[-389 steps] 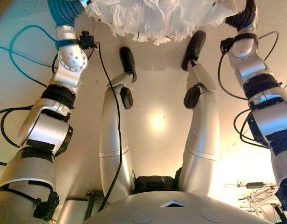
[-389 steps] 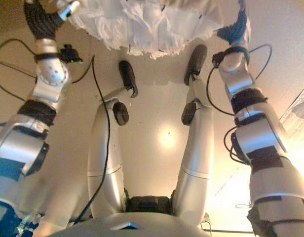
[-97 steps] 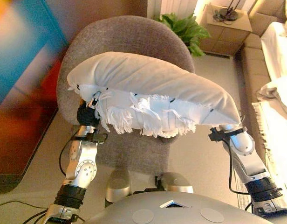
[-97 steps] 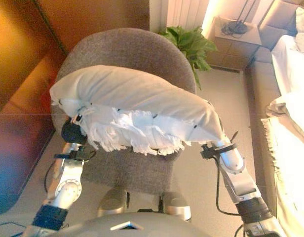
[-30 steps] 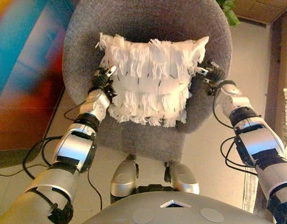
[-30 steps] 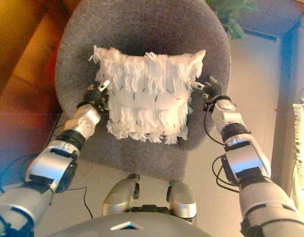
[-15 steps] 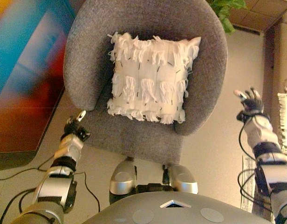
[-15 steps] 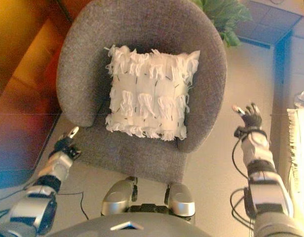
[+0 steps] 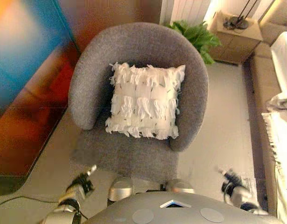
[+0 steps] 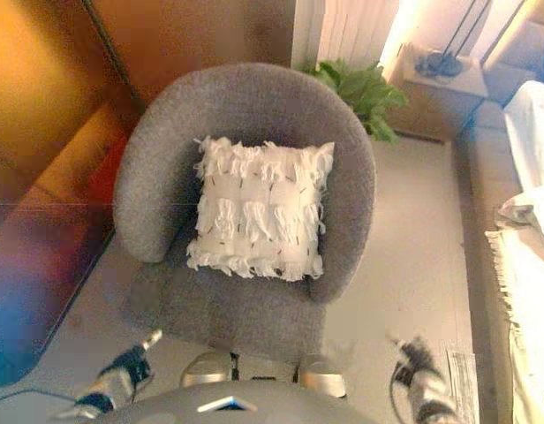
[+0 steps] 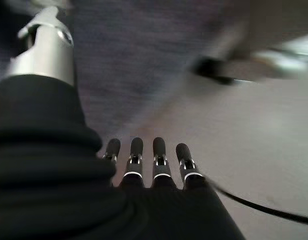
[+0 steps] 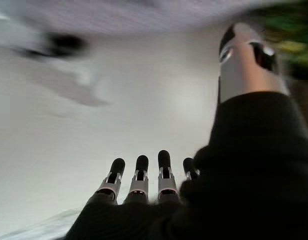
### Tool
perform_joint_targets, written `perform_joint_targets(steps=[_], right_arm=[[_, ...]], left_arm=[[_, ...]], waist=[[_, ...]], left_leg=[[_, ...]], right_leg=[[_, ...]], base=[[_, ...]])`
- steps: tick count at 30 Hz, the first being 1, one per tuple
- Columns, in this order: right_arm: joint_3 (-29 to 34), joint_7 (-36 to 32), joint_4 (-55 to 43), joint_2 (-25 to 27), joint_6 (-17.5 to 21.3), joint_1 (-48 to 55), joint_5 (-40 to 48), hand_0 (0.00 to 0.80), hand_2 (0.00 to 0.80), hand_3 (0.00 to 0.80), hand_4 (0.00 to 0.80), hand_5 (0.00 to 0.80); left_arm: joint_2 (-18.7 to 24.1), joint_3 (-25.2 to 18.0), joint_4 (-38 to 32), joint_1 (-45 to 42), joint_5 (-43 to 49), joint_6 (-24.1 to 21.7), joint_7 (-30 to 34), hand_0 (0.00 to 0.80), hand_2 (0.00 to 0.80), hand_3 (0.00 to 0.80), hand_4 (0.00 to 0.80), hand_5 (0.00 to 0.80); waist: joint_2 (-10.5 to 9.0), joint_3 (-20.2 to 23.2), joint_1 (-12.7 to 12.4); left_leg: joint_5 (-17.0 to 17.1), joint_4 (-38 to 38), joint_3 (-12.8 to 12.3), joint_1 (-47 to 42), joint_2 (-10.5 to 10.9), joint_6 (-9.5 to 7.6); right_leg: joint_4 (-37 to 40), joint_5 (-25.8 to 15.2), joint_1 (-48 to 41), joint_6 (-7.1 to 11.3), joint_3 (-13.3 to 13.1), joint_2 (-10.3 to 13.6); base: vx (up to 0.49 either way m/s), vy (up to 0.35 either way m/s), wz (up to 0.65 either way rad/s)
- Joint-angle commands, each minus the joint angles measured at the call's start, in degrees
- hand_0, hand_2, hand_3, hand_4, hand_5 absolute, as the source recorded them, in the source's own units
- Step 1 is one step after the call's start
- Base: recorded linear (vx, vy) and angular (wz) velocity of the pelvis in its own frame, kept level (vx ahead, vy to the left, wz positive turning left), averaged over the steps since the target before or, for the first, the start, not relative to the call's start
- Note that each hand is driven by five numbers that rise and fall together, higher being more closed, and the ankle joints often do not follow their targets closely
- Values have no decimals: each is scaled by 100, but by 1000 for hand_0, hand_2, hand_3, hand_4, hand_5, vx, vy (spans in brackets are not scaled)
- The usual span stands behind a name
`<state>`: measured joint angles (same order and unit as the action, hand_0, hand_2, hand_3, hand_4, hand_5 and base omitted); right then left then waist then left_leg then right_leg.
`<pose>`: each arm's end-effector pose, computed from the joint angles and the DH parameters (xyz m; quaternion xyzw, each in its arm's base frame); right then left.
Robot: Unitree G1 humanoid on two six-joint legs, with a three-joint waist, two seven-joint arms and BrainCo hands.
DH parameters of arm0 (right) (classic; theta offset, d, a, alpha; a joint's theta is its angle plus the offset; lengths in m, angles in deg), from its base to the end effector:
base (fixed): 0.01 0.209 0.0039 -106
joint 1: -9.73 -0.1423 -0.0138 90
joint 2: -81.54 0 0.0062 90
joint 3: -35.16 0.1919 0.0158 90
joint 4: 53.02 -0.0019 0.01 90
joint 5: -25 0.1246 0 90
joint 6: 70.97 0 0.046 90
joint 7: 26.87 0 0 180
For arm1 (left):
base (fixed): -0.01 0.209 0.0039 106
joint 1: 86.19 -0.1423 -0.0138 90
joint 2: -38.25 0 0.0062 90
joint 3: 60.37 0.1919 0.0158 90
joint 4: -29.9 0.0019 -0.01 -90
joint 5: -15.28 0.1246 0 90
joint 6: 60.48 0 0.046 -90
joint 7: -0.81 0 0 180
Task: Pick up the cushion and take it to the sofa
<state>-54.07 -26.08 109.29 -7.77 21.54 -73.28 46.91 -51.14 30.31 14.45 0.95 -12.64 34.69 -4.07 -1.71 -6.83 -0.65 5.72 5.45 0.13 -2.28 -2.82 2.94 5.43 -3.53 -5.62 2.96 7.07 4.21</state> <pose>0.0182 -0.2536 -0.1084 0.0294 0.5838 -0.2218 0.7805 0.0333 0.2493 -0.1101 -0.0574 0.6180 0.2604 0.7396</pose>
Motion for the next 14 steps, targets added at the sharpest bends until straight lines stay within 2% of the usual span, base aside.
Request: perform_joint_targets(steps=[1, 2, 6, 10, 14], right_arm=[[-218, -379, 223, -139, -450, -260, -295, 0, 0, 0, 0, 0], [-382, -452, 317, -304, -626, -298, -428, 0, 0, 0, 0, 0], [-811, -596, 352, -599, -862, -440, -446, 0, 0, 0, 0, 0], [-1023, -446, 275, -694, -824, -523, -533, 0, 0, 0, 0, 0], [-1026, -388, 277, -627, -746, -558, -386, 0, 0, 0, 0, 0]], left_arm=[[-224, 77, 348, 244, 337, 403, 175, 0, 0, 0, 0, 0], [-328, 134, 471, 294, 503, 501, 164, 0, 0, 0, 0, 0], [-544, 395, 610, 467, 544, 878, 119, 0, 0, 0, 0, 0], [-657, 603, 589, 535, 559, 1054, 206, 0, 0, 0, 0, 0], [-714, 845, 505, 591, 434, 992, 127, 0, 0, 0, 0, 0]], waist=[[17, -33, 47], [22, -9, 51], [53, 74, 89], [80, 136, 127], [82, 195, 160]], left_leg=[[-784, -45, -186, -530, 145, -109], [-799, -45, -186, -558, 152, -120], [-838, -45, -182, -618, 176, -136], [-857, -45, -192, -648, 195, -153], [-878, -45, -231, -684, 192, -179]], right_leg=[[-43, 413, -299, 141, 123, 66], [-43, 418, -328, 125, 113, 59], [-43, 433, -384, 98, 76, 37], [-43, 443, -403, 81, 31, 18], [-43, 449, -417, 78, -18, -14]], base=[[-72, -20, 4], [-66, -17, 3], [-80, -7, -3], [-81, 0, -7], [-55, -16, -6]])
